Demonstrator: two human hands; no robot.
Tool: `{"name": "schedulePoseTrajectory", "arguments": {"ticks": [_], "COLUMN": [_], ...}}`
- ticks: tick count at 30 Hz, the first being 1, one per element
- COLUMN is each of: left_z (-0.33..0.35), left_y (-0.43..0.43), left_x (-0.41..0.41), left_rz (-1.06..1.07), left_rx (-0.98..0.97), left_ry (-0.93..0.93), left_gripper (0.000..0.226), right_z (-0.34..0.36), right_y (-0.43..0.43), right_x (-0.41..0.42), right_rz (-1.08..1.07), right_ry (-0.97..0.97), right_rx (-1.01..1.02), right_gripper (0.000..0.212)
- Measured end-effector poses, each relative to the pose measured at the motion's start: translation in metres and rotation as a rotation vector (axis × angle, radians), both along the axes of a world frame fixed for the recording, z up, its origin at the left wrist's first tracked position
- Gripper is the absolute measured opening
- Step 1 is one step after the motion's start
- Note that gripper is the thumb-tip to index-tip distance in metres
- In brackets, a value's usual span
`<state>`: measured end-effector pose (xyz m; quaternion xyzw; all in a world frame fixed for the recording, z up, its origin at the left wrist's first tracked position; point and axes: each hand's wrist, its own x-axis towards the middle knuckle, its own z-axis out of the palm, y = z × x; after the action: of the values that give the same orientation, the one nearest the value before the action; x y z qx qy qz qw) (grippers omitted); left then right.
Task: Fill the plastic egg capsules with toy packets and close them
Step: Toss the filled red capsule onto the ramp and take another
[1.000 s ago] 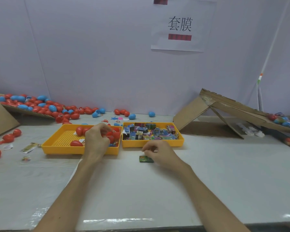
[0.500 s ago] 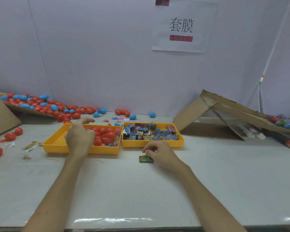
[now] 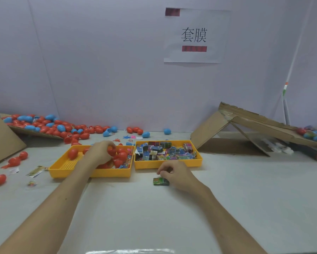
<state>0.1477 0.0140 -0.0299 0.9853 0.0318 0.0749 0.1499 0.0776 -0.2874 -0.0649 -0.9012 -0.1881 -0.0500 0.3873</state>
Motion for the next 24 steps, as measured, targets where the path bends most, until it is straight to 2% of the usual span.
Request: {"name": "schedulePoseTrajectory", "arguments": {"ticks": [4, 9, 17, 20, 22, 23, 24], "left_z": [-0.007, -0.006, 0.000, 0.009, 0.017, 0.018, 0.016], "left_y": [0.001, 0.001, -0.012, -0.028, -0.047, -0.059, -0.071], "left_x": [0.005, 0.001, -0.019, -0.031, -0.045, -0.053, -0.062], "left_rz": [0.088, 0.125, 0.083, 0.007, -0.097, -0.161, -0.220], "left_rx": [-0.054, -0.120, -0.373, -0.597, -0.787, -0.858, -0.883], "left_ry": [-0.088, -0.162, -0.522, -0.601, -0.577, -0.549, -0.530], "left_gripper": [0.019, 0.018, 0.027, 0.020, 0.006, 0.005, 0.015], "right_z": [0.002, 0.005, 0.011, 0.010, 0.011, 0.011, 0.012], "right_y": [0.000, 0.001, -0.006, -0.004, -0.004, -0.004, -0.004], "right_x": [-0.002, -0.007, -0.011, -0.011, -0.011, -0.011, -0.011], "right_rz": [0.007, 0.037, 0.075, 0.071, 0.065, 0.063, 0.067], "right_ry": [0.018, 0.058, 0.126, 0.095, 0.069, 0.056, 0.046], "right_rx": [0.001, 0.021, -0.071, -0.033, 0.012, 0.020, 0.017], "right_gripper": [0.025, 0.009, 0.018, 0.019, 0.016, 0.013, 0.010]}}
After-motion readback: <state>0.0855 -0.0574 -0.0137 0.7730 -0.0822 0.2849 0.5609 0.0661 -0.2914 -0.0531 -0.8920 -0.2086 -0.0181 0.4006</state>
